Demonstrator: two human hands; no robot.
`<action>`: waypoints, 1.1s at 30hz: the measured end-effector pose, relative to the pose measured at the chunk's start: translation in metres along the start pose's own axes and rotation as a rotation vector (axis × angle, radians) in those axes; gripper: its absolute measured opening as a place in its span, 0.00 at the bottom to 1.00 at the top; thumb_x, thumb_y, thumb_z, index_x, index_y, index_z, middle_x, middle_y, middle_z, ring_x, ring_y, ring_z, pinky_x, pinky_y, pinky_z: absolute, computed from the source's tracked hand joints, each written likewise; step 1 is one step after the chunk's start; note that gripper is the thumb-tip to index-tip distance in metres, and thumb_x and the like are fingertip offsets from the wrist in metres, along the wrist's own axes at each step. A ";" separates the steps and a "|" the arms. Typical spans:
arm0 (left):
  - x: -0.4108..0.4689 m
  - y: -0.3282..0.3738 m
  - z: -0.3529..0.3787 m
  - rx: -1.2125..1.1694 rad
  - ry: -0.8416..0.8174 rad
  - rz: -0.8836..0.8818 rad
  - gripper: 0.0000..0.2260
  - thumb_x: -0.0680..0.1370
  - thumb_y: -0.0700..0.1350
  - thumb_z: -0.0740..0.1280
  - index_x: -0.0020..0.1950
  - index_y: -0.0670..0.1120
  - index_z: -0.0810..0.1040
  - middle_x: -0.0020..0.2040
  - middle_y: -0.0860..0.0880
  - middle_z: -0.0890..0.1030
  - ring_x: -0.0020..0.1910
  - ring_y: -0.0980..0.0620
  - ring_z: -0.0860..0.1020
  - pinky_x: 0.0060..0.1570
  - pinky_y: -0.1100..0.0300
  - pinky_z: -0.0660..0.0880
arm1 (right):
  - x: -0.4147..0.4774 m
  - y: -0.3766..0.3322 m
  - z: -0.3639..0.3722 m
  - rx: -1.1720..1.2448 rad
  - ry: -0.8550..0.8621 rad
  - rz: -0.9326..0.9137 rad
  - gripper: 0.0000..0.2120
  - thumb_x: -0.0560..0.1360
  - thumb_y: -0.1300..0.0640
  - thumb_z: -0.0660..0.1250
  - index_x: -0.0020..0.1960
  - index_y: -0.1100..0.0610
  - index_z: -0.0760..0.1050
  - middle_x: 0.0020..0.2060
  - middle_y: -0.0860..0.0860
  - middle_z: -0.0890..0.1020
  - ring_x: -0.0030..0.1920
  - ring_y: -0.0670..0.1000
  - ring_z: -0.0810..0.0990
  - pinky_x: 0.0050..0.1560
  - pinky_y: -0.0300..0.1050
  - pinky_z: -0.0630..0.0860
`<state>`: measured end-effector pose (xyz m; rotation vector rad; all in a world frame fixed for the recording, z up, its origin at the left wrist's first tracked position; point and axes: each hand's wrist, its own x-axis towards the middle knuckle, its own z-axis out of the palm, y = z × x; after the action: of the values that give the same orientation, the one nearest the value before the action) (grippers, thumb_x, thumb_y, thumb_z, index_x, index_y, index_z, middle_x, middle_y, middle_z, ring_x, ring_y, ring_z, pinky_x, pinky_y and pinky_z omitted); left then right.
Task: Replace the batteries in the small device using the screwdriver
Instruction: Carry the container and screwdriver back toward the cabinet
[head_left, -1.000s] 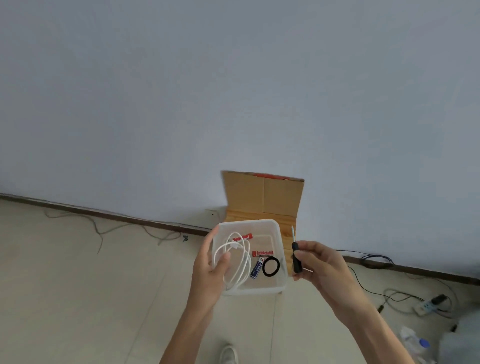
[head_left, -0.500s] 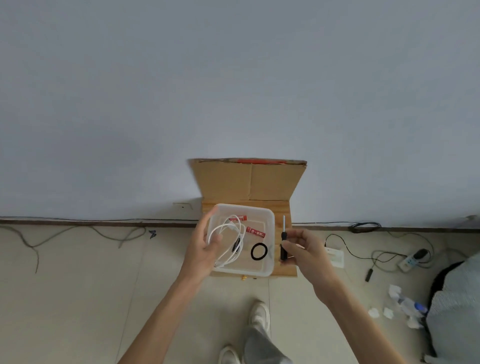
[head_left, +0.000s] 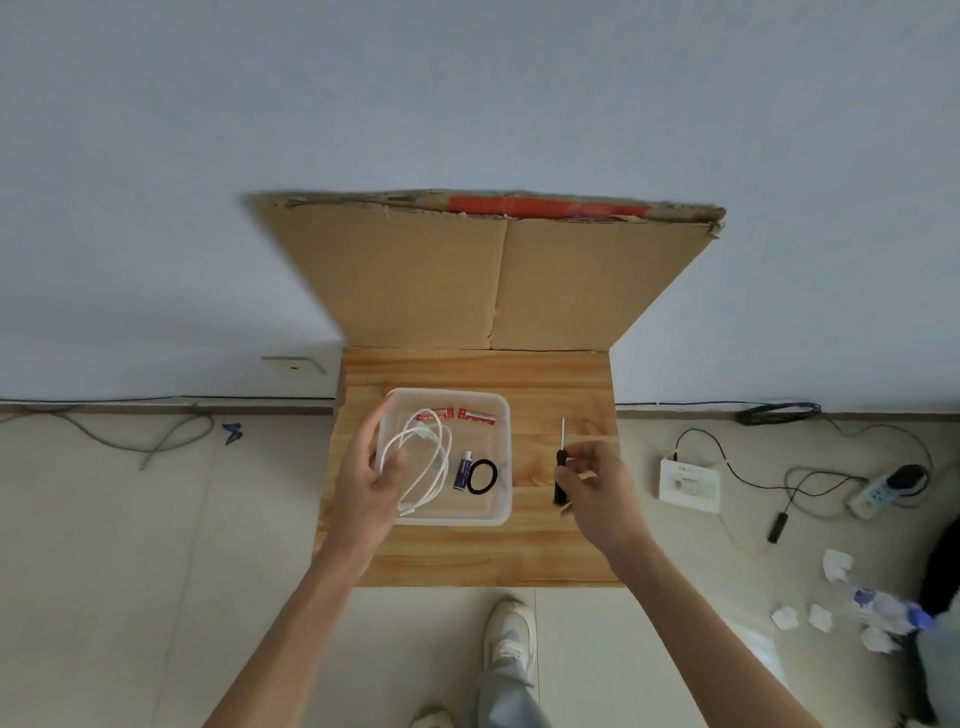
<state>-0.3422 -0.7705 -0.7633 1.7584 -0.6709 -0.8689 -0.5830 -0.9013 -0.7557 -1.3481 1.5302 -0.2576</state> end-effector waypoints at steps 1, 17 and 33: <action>0.006 -0.010 0.003 0.003 0.007 0.007 0.30 0.82 0.62 0.69 0.82 0.53 0.70 0.76 0.70 0.72 0.79 0.68 0.66 0.80 0.60 0.66 | 0.011 0.007 0.007 -0.035 0.004 -0.006 0.08 0.82 0.60 0.68 0.60 0.51 0.76 0.50 0.49 0.84 0.41 0.54 0.87 0.45 0.60 0.86; 0.037 -0.076 0.029 0.033 0.044 -0.050 0.24 0.86 0.49 0.67 0.81 0.61 0.68 0.79 0.67 0.71 0.81 0.61 0.68 0.81 0.40 0.66 | 0.066 0.037 0.061 -0.560 0.062 -0.198 0.05 0.82 0.62 0.62 0.56 0.54 0.72 0.46 0.49 0.80 0.39 0.53 0.81 0.38 0.51 0.79; 0.041 -0.072 0.027 0.135 0.027 -0.120 0.30 0.81 0.59 0.73 0.81 0.68 0.66 0.79 0.66 0.69 0.79 0.56 0.68 0.78 0.37 0.68 | 0.069 0.031 0.063 -0.686 0.051 -0.241 0.02 0.84 0.56 0.62 0.55 0.53 0.69 0.47 0.48 0.79 0.37 0.52 0.81 0.36 0.47 0.79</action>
<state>-0.3374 -0.7929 -0.8474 1.9442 -0.6238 -0.8963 -0.5416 -0.9193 -0.8428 -2.0804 1.5616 0.1047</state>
